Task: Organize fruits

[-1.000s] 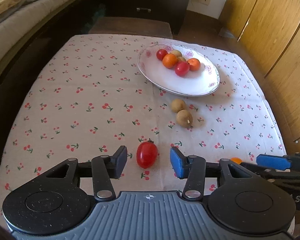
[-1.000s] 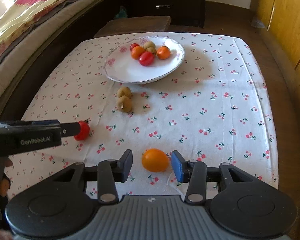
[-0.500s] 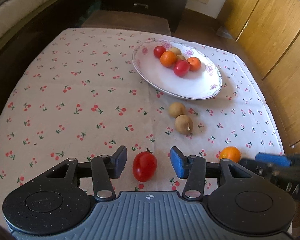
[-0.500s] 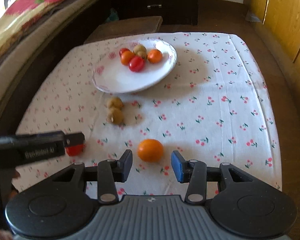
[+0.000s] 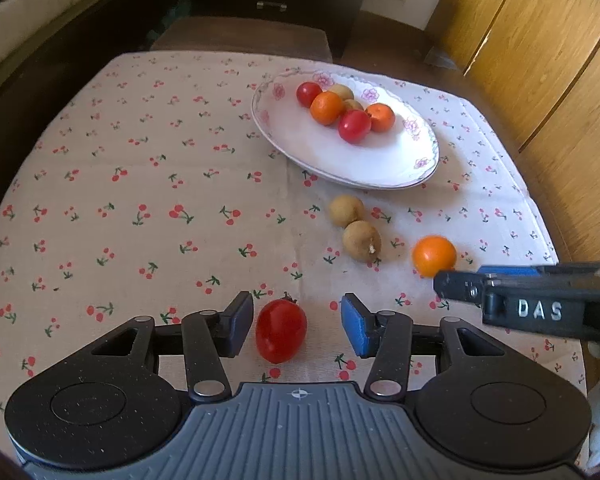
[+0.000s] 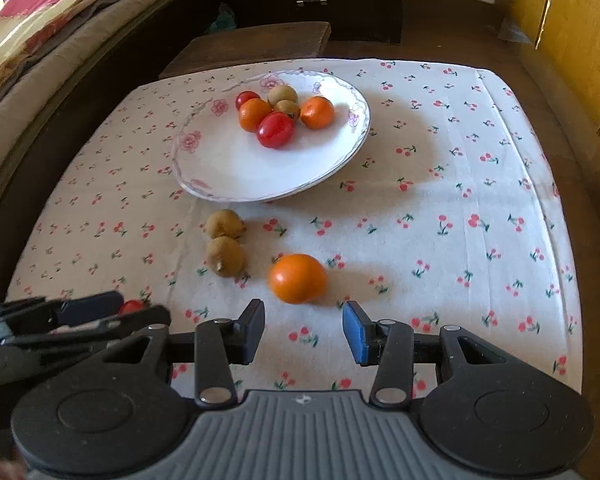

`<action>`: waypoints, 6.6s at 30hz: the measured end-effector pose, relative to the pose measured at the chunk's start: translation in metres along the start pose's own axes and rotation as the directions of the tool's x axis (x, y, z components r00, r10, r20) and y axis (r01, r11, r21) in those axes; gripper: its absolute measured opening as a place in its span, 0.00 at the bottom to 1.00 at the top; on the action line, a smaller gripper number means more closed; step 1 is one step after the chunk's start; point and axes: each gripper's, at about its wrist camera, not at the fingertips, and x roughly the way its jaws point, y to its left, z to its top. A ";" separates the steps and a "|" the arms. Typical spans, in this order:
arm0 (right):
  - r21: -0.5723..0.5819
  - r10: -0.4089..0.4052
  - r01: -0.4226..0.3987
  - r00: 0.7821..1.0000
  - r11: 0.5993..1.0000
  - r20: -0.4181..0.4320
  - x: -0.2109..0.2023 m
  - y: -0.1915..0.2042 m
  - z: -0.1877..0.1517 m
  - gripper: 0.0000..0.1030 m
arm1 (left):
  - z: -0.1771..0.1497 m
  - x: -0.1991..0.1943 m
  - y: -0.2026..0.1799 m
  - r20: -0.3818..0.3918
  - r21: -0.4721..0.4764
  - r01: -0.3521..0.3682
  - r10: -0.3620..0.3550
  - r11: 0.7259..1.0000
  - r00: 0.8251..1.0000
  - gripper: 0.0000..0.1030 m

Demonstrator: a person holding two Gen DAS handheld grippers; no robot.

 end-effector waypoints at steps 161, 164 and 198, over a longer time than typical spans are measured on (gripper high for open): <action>-0.058 -0.054 0.061 0.992 0.996 0.118 0.037 -0.002 0.084 0.35 | 0.090 0.044 -0.025 0.105 0.041 -0.021 0.016 0.999 0.994 0.34; -0.058 -0.053 0.060 0.991 0.997 0.122 0.037 -0.001 0.084 0.35 | 0.091 0.044 -0.026 0.106 0.041 -0.028 0.024 0.999 0.994 0.33; -0.082 -0.067 0.079 0.988 0.993 0.139 0.037 0.007 0.085 0.36 | 0.091 0.042 -0.022 0.111 0.046 -0.052 0.046 0.998 0.993 0.35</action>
